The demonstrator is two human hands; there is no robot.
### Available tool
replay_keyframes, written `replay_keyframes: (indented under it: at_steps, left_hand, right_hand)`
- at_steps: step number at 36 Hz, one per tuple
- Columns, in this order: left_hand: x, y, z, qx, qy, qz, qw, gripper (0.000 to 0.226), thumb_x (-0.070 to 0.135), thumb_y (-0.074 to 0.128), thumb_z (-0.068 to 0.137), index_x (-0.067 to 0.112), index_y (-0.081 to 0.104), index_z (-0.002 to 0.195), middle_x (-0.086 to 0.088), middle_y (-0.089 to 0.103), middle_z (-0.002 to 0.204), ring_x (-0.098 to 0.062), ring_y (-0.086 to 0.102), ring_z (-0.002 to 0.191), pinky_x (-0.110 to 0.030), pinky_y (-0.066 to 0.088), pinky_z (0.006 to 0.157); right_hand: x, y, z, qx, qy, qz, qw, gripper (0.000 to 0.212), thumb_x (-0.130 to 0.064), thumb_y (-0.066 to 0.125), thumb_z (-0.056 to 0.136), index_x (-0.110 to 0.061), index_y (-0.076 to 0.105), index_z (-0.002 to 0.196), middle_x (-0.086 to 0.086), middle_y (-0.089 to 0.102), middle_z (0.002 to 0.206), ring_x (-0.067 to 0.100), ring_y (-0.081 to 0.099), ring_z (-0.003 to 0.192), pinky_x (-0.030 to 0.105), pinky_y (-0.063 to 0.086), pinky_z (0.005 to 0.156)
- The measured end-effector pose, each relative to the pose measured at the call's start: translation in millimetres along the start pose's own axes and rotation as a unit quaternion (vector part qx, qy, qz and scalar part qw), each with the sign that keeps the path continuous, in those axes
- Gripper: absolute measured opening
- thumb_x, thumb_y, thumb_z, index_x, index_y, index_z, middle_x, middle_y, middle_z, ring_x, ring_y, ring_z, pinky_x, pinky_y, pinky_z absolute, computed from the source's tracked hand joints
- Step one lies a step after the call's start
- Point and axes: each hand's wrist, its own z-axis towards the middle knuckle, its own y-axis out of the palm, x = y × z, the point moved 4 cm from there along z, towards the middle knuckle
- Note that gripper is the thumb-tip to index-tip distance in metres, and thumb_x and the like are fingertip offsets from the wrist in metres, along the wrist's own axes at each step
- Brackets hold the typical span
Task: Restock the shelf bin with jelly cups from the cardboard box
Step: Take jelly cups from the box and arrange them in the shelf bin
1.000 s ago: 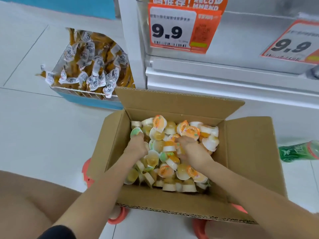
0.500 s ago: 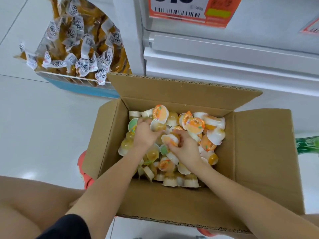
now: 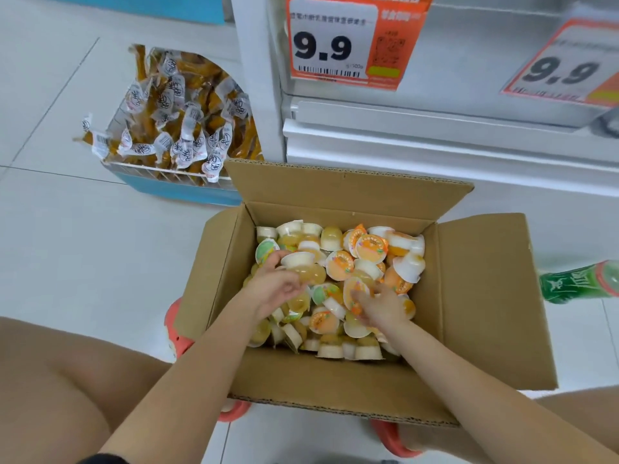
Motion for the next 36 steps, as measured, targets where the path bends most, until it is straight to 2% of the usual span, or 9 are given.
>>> replay_keyframes:
  at_steps: [3,7,11,15,17,22,26,33,36]
  left_hand:
    - [0.9,-7.0,-8.6,0.028,-0.024,0.004,0.999,0.046,-0.024,0.029,0.076,0.014,0.052,0.089,-0.015,0.048,0.105,-0.028,0.055,0.094,-0.040,0.052,0.083]
    - [-2.1,-26.7,-13.7,0.028,-0.052,-0.023,0.998,0.038,-0.020,0.038,0.075,0.011,0.056,0.086,-0.009,0.046,0.133,-0.033,0.046,0.123,-0.043,0.054,0.083]
    - [0.8,-36.3,-12.6,0.027,-0.024,0.046,0.998,0.055,-0.021,0.058,0.075,0.018,0.052,0.113,-0.006,0.059,0.126,-0.025,0.059,0.111,-0.039,0.052,0.088]
    - [3.1,-42.5,-9.8,0.037,-0.009,0.118,0.992,0.070,-0.023,0.061,0.072,0.018,0.044,0.127,-0.009,0.061,0.120,-0.024,0.062,0.106,-0.038,0.052,0.091]
    - [2.2,-49.8,-7.8,0.048,-0.014,0.161,0.986,0.067,-0.025,0.060,0.071,0.012,0.048,0.125,-0.012,0.062,0.116,-0.024,0.063,0.103,-0.039,0.052,0.091]
    - [-0.8,-66.6,-5.0,0.094,-0.014,0.230,0.969,0.067,-0.019,0.069,0.061,0.011,0.056,0.118,-0.013,0.065,0.109,-0.029,0.062,0.105,-0.048,0.050,0.094]
    - [-1.5,-65.4,-5.3,0.084,-0.008,0.238,0.968,0.066,-0.015,0.072,0.054,0.016,0.059,0.112,-0.013,0.067,0.108,-0.029,0.063,0.103,-0.049,0.052,0.091]
    - [-6.6,-70.0,-7.2,0.094,-0.002,0.282,0.955,0.068,-0.018,0.069,0.059,0.015,0.059,0.118,-0.007,0.067,0.105,-0.023,0.062,0.102,-0.036,0.054,0.087]
    - [-2.0,-66.4,-10.0,0.104,0.007,0.306,0.946,0.069,-0.020,0.066,0.059,0.014,0.058,0.119,-0.007,0.066,0.105,-0.022,0.061,0.099,-0.032,0.054,0.079]
  right_hand:
    - [-0.7,-1.5,-7.9,0.084,-0.126,-0.226,0.962,0.048,-0.036,0.061,0.089,-0.006,0.042,0.122,0.008,0.054,0.100,0.029,0.059,0.094,0.035,0.048,0.066]
    - [-13.8,14.1,-14.9,0.141,-0.342,-0.419,0.829,0.038,-0.013,0.067,0.082,-0.008,0.049,0.116,0.012,0.051,0.113,0.030,0.054,0.101,0.034,0.047,0.070]
    - [-12.5,44.1,-5.7,-0.046,-0.409,-0.507,0.757,0.050,0.002,0.053,0.086,-0.010,0.041,0.133,0.009,0.042,0.138,0.027,0.036,0.127,0.034,0.039,0.097]
    - [-6.4,59.9,4.9,-0.087,-0.437,-0.619,0.647,0.065,0.002,0.052,0.085,-0.011,0.029,0.145,0.007,0.032,0.149,0.024,0.024,0.139,0.037,0.012,0.115]
    - [-9.9,67.3,5.8,-0.091,-0.447,-0.596,0.660,0.065,-0.004,0.054,0.086,-0.013,0.029,0.145,0.006,0.033,0.149,0.024,0.027,0.139,0.034,0.014,0.114]
    - [-24.0,95.9,15.8,-0.129,-0.395,-0.496,0.763,0.072,-0.020,0.067,0.084,-0.018,0.028,0.144,0.003,0.034,0.148,0.023,0.035,0.133,0.034,0.038,0.103]
    - [-23.9,116.9,16.7,-0.067,-0.386,-0.524,0.756,0.068,-0.014,0.069,0.081,-0.014,0.030,0.136,0.008,0.034,0.138,0.027,0.036,0.126,0.035,0.048,0.086]
    - [-13.7,131.9,15.7,-0.013,-0.381,-0.502,0.776,0.052,0.003,0.059,0.078,-0.007,0.040,0.126,0.014,0.039,0.131,0.030,0.039,0.122,0.035,0.045,0.086]
    - [-15.3,109.8,18.8,-0.037,-0.339,-0.338,0.877,0.047,-0.011,0.065,0.082,-0.013,0.050,0.126,0.005,0.049,0.122,0.021,0.048,0.113,0.028,0.044,0.087]
